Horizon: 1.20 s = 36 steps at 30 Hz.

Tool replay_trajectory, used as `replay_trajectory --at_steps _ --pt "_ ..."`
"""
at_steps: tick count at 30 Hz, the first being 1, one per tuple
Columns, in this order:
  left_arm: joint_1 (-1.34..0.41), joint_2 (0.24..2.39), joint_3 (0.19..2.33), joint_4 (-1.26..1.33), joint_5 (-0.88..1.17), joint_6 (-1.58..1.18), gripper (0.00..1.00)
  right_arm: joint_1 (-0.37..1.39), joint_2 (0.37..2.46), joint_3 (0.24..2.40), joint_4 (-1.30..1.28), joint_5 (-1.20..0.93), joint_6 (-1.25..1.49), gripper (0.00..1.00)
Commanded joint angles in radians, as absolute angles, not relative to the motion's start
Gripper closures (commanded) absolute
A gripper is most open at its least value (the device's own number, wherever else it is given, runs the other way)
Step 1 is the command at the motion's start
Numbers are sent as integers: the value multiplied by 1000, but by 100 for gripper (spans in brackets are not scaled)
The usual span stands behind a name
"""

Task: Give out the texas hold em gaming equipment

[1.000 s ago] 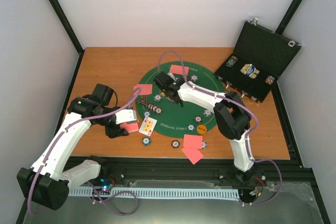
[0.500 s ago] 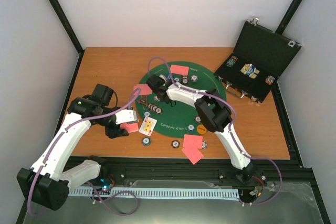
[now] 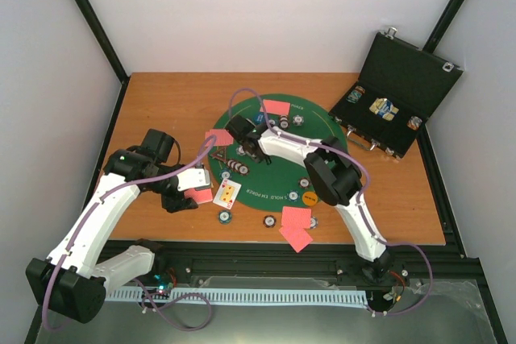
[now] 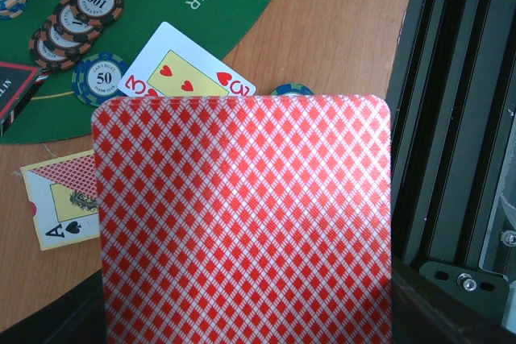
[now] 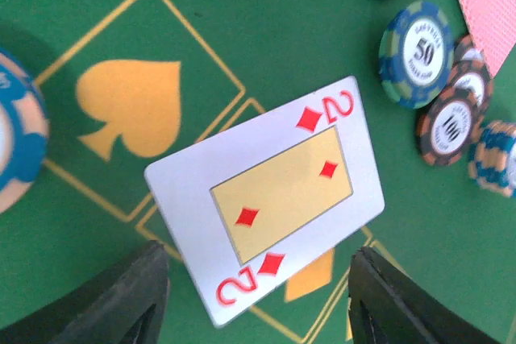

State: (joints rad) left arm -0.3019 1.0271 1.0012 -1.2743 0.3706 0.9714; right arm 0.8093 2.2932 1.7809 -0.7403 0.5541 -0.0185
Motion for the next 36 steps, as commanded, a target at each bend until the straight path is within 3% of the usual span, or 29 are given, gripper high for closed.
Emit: replay_trajectory --at_steps 1,10,17,20,25,36 --pt "-301 1017 1034 -1274 387 981 48 821 2218 1745 -756 442 32 36" --pt "-301 1015 1045 -1278 399 973 48 775 1952 1568 -679 98 237 25" --pt "-301 1010 1042 -1277 402 972 48 784 1609 1186 -307 -317 658 13" --pt "-301 1004 1043 -1279 402 970 48 841 1526 1087 -181 -403 757 9" --pt "-301 999 1058 -1285 411 961 48 971 1490 1049 -71 -471 887 9" --pt "-301 991 1068 -1299 406 959 47 1060 1601 1081 74 -513 966 11"
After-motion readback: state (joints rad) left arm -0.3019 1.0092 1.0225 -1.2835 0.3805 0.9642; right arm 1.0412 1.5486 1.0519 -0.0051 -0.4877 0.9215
